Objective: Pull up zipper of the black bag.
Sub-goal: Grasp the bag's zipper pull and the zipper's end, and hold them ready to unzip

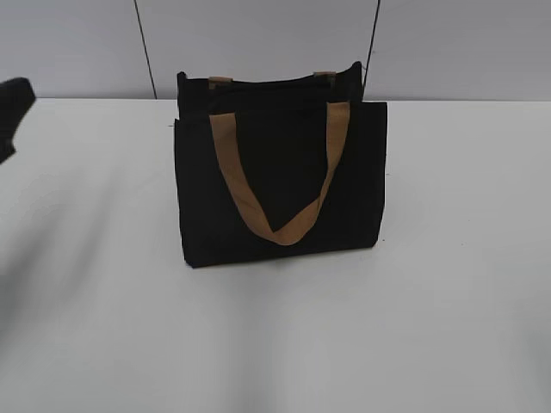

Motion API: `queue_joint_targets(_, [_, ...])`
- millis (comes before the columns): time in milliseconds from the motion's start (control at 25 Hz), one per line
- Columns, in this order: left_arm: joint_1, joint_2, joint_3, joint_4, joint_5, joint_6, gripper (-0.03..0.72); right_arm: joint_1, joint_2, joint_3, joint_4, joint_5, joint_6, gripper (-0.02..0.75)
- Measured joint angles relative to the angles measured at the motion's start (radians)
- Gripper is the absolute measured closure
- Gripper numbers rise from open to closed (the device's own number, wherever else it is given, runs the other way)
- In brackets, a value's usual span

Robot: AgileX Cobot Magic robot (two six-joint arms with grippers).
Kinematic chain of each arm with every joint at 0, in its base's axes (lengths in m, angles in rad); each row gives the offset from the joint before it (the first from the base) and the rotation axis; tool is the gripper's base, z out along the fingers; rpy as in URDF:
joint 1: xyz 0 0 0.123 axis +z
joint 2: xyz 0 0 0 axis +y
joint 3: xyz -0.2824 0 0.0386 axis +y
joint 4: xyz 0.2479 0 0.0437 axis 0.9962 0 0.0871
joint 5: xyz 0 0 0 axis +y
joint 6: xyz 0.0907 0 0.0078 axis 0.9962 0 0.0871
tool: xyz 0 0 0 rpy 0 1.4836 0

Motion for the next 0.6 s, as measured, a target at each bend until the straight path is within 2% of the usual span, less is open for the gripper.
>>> queue_joint_targets(240, [-0.005,0.377,-0.001,0.073,-0.346,-0.058,0.183,0.0,0.0,0.0,0.0,0.0,0.0,0.27])
queue_joint_targets(320, [-0.005,0.483,-0.009,0.132,-0.417,-0.073,0.19,0.0,0.0,0.0,0.0,0.0,0.0,0.27])
queue_joint_targets(600, [-0.005,0.762,-0.15,0.408,-0.465,-0.127,0.203,0.0,0.0,0.0,0.0,0.0,0.0,0.27])
